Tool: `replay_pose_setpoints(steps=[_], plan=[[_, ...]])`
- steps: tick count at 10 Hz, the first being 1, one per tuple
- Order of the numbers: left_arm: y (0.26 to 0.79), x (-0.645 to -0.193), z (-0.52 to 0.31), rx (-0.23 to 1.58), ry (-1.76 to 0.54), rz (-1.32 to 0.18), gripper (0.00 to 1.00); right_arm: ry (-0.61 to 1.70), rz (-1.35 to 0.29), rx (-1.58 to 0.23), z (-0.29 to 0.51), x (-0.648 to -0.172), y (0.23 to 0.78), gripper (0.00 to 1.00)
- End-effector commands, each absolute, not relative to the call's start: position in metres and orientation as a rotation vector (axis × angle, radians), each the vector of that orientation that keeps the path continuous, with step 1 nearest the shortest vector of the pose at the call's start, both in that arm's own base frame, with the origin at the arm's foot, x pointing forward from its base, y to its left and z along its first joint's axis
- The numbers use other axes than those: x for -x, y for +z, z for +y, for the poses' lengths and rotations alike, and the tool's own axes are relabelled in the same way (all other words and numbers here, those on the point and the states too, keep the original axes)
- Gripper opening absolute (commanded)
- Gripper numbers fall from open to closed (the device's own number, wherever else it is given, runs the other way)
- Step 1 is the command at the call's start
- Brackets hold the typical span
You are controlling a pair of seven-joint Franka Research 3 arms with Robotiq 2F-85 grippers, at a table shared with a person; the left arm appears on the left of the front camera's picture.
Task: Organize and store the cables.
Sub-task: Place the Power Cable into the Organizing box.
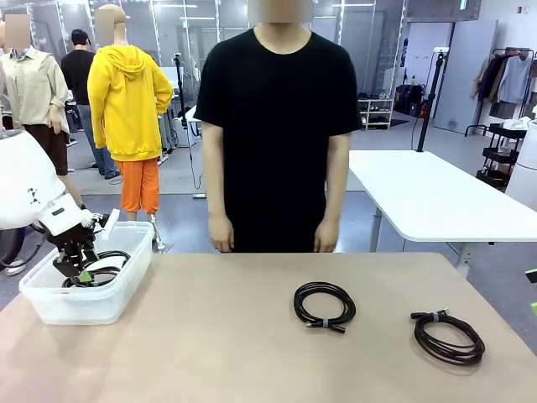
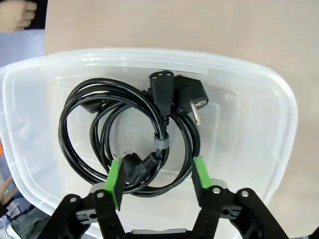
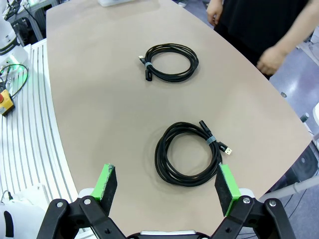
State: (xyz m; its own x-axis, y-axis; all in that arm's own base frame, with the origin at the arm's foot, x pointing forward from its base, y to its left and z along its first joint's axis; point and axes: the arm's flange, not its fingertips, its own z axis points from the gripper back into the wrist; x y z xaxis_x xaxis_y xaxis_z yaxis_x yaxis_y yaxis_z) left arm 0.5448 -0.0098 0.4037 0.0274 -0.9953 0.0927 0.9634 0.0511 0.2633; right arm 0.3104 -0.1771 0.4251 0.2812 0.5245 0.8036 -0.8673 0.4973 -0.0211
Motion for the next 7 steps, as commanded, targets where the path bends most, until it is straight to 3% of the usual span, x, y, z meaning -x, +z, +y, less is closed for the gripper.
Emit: replay_pose_setpoints(steps=[1, 2, 3, 7], plan=[[0.4129, -0.5406, -0.0077, -0.113, -1.499, -0.290, 1.00, 0.965, -0.864, -0.481, -0.1771, -0.3120, 0.4277, 1.00], [0.4134, -0.5401, -0.0067, -0.114, -1.497, -0.305, 0.94, 0.965, -0.864, -0.481, -0.1771, -0.3120, 0.4277, 1.00], [0.4102, -0.5392, -0.0048, -0.083, -1.521, -0.292, 1.00, 0.965, -0.864, -0.481, -0.1771, -0.3120, 0.4277, 1.00], [0.4108, -0.5425, -0.0098, -0.136, -1.513, -0.285, 1.00, 0.965, -0.864, -0.481, -0.1771, -0.3120, 0.4277, 1.00]])
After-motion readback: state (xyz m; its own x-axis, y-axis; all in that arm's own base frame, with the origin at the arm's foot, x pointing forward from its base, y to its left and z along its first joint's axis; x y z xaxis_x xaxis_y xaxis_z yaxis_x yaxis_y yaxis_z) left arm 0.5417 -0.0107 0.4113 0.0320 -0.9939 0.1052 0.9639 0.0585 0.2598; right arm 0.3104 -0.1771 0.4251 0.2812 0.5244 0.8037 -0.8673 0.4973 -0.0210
